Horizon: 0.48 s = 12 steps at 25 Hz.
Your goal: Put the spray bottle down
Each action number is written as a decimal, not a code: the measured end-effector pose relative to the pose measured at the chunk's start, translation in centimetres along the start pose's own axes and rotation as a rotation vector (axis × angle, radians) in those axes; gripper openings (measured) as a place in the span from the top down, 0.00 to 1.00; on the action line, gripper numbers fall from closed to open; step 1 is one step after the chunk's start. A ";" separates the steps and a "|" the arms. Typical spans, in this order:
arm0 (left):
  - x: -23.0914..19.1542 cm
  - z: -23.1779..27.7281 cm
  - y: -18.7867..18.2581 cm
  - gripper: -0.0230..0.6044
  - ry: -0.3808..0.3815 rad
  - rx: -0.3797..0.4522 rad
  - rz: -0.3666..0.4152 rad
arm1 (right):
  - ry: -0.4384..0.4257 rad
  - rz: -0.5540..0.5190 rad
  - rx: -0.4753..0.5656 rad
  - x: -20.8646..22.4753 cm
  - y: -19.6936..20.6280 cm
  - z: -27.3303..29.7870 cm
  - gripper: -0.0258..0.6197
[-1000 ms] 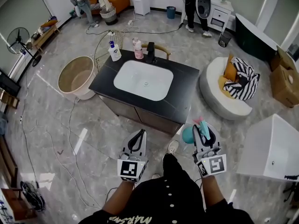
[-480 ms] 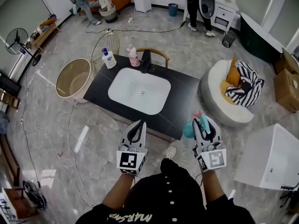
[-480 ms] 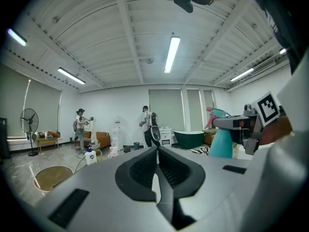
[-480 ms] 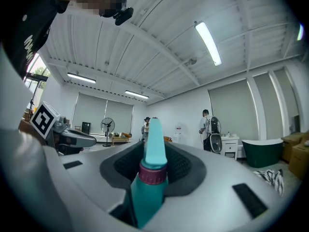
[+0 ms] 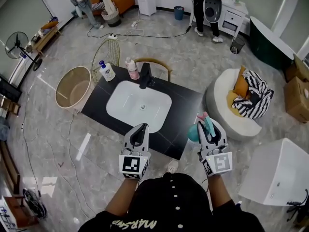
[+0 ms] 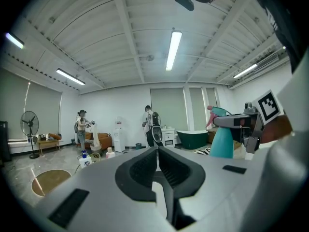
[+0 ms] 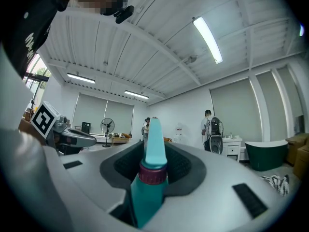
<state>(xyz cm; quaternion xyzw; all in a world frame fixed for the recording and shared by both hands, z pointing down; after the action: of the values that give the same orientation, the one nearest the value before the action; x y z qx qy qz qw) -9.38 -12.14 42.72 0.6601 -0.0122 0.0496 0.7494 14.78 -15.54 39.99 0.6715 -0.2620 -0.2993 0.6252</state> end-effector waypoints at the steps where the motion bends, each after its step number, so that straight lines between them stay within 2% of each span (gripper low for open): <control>1: 0.1 0.6 -0.2 0.93 -0.005 0.004 -0.002 | -0.005 -0.003 -0.001 0.4 0.0 0.3 0.78; 6: 0.6 2.7 -1.0 0.93 -0.014 0.018 -0.008 | -0.014 0.002 -0.003 2.1 0.2 1.7 0.78; 12: 0.6 4.2 -0.5 0.93 0.018 -0.001 -0.012 | 0.003 0.009 -0.016 2.9 1.0 2.8 0.78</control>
<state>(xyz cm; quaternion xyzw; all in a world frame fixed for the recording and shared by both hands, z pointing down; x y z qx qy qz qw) -8.57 -16.34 42.80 0.6593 -0.0014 0.0513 0.7501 14.74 -19.62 40.64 0.6658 -0.2615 -0.2977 0.6322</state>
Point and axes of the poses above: the fingertips, and each gripper's own axes: z forward along the fingers, x to its right, y out of its underside, the point moved 4 cm from there along -z, backward along the fingers, and after that the axes turned 13 degrees about -y, right-handed, at the moved point
